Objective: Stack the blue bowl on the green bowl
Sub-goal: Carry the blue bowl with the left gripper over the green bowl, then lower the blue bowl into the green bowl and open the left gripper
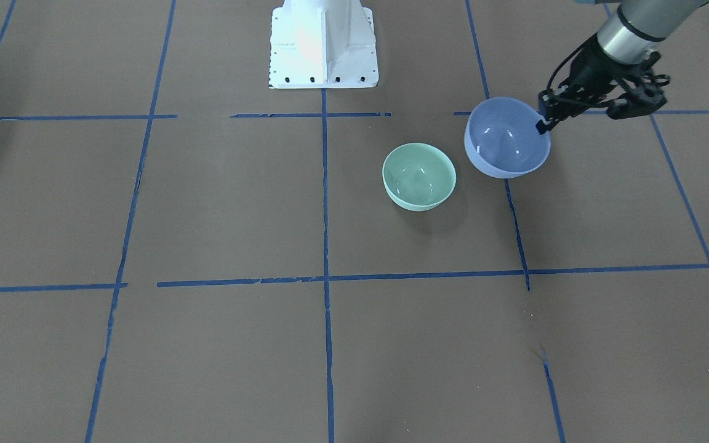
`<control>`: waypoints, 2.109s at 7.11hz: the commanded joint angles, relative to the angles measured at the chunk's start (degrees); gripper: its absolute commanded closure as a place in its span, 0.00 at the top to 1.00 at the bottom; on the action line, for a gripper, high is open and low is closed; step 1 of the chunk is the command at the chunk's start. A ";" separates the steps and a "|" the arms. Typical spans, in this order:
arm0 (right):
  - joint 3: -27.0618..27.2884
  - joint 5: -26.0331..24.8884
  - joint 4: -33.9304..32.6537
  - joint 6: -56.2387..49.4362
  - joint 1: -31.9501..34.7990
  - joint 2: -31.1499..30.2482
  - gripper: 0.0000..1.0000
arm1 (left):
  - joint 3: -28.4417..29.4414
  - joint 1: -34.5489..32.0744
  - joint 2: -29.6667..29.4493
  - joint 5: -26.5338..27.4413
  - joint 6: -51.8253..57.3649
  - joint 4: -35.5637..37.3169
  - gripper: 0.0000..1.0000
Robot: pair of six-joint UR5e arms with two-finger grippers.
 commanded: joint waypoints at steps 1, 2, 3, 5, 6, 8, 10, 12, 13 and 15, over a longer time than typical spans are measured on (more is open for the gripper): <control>0.00 -0.08 0.00 -0.03 0.00 0.00 1.00 | 6.67 6.24 -7.30 6.13 -6.59 0.67 0.00; 0.00 -0.08 0.00 -0.04 0.00 0.00 1.00 | 7.56 6.61 -6.95 6.59 -6.77 -1.34 0.00; 0.00 0.01 0.00 -0.04 0.00 0.00 1.00 | 8.96 7.57 -7.04 6.69 -8.16 -1.62 0.00; 0.00 0.01 0.00 -0.04 0.00 0.00 1.00 | 10.20 9.42 -6.95 7.91 -9.05 -2.94 0.00; 0.00 -0.08 0.00 -0.04 0.00 0.00 1.00 | 10.81 9.51 -6.95 8.00 -8.97 -3.12 0.00; 0.00 0.01 0.00 -0.04 0.00 0.00 1.00 | 12.83 10.48 -6.86 8.09 -9.05 -6.10 0.00; 0.00 -0.08 0.00 -0.04 0.00 0.00 1.00 | 12.93 11.01 -6.77 8.01 -8.97 -6.37 0.00; 0.00 -0.08 -0.09 -0.04 0.00 0.00 1.00 | 11.45 10.49 -6.51 7.57 -9.31 -6.20 1.00; 0.00 0.01 0.00 -0.04 0.00 0.00 1.00 | 9.43 9.96 -5.55 7.39 -8.45 -5.76 1.00; 0.00 -0.08 0.00 -0.04 0.00 0.00 1.00 | 5.57 2.63 0.83 7.21 7.09 -5.50 1.00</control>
